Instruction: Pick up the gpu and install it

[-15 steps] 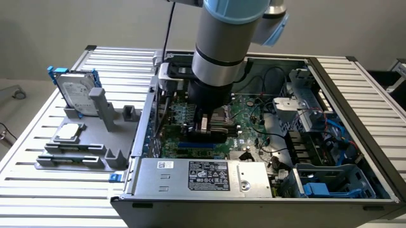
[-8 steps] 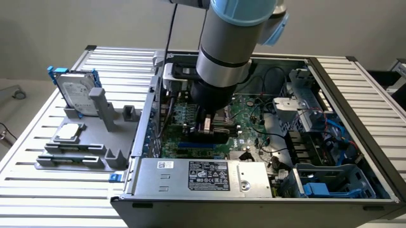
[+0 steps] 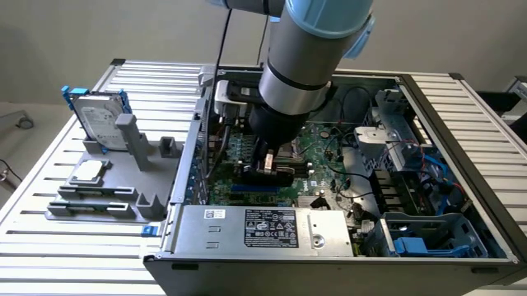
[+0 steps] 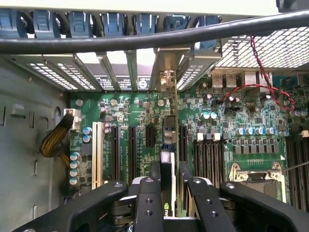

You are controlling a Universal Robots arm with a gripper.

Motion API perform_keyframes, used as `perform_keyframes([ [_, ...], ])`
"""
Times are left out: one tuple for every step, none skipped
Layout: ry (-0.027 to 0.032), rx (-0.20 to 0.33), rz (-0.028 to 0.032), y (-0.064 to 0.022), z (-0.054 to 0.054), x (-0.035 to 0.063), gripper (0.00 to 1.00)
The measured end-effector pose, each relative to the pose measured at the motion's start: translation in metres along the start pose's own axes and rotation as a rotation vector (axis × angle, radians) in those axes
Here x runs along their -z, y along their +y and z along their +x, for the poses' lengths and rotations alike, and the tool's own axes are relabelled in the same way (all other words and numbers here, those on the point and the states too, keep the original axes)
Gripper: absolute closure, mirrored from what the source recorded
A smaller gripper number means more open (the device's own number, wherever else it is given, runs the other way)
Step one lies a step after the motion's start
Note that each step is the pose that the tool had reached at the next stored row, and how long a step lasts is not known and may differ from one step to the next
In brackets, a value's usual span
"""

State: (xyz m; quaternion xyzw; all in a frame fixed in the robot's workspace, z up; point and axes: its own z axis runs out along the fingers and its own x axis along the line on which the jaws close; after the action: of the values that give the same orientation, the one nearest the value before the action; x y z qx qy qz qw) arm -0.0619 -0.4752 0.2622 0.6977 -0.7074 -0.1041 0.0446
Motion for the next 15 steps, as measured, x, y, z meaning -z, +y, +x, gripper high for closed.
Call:
perform_keyframes([
  [-0.0001,-0.001,-0.0051,-0.0014,0.0000,0.0002,0.74],
  [-0.0001,-0.001,-0.0086,-0.0026,0.0000,0.0005,0.74],
  [-0.0001,-0.001,-0.0104,-0.0036,0.0000,0.0006,0.74],
  [0.0000,-0.001,-0.0110,-0.0042,0.0000,0.0008,0.74],
  [0.0000,-0.001,-0.0111,-0.0043,-0.0001,0.0008,0.74],
  [0.0000,-0.001,-0.0111,-0.0043,-0.0001,0.0007,0.74],
  [0.0000,-0.001,-0.0111,-0.0043,-0.0002,0.0007,0.74],
  [0.0001,-0.001,-0.0111,-0.0044,-0.0003,0.0007,0.74],
  [0.0001,-0.001,-0.0111,-0.0045,-0.0003,0.0007,0.74],
  [0.0003,-0.001,-0.0112,-0.0048,-0.0004,0.0008,0.74],
  [0.0004,-0.001,-0.0114,-0.0052,-0.0003,0.0009,0.74],
  [0.0002,-0.001,-0.0117,-0.0053,-0.0004,0.0009,0.74],
  [0.0002,-0.001,-0.0119,-0.0053,-0.0004,0.0009,0.74],
  [0.0002,-0.001,-0.0123,-0.0054,-0.0004,0.0009,0.74],
  [0.0002,-0.001,-0.0128,-0.0054,-0.0004,0.0009,0.74],
])
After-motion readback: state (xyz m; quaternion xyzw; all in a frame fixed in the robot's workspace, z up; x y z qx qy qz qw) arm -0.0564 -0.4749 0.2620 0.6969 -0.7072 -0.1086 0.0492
